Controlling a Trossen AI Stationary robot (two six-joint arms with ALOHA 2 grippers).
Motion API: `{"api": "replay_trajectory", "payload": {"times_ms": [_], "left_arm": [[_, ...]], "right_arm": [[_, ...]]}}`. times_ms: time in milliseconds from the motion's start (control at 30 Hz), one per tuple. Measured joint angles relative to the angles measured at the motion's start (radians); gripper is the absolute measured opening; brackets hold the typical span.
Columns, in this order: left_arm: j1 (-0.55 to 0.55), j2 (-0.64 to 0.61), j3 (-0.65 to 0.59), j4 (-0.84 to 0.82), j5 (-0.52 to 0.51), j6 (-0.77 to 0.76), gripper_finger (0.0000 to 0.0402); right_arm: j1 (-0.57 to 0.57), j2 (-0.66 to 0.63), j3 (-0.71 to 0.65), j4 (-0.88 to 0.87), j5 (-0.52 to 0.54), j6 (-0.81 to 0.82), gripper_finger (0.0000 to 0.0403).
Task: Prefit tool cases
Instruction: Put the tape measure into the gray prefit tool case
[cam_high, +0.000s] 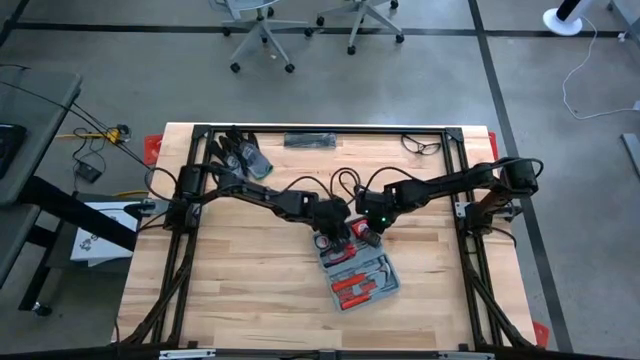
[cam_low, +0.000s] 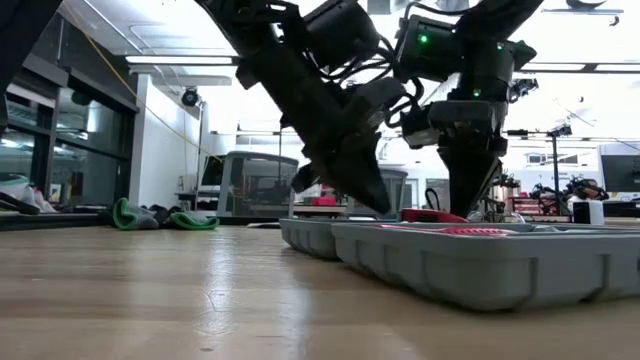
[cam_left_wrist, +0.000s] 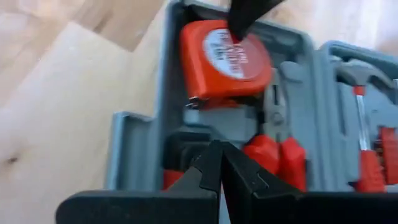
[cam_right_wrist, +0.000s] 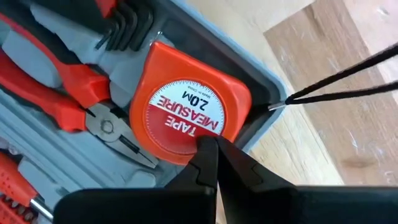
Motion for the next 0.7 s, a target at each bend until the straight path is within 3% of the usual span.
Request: {"api": "replay_trajectory", "payload": {"times_ms": [433, 700], "left_arm": [[0.003, 0.076, 0.003, 0.110, 0.062, -0.011, 0.0000], [0.020, 0.080, 0.005, 0.110, 0.067, -0.007, 0.0000]], "right_arm": [[-0.001, -0.005, 0.001, 0.010, 0.003, 0.054, 0.0000], [-0.002, -0.108, 0.002, -0.100, 0.132, 0.094, 0.0000]]}}
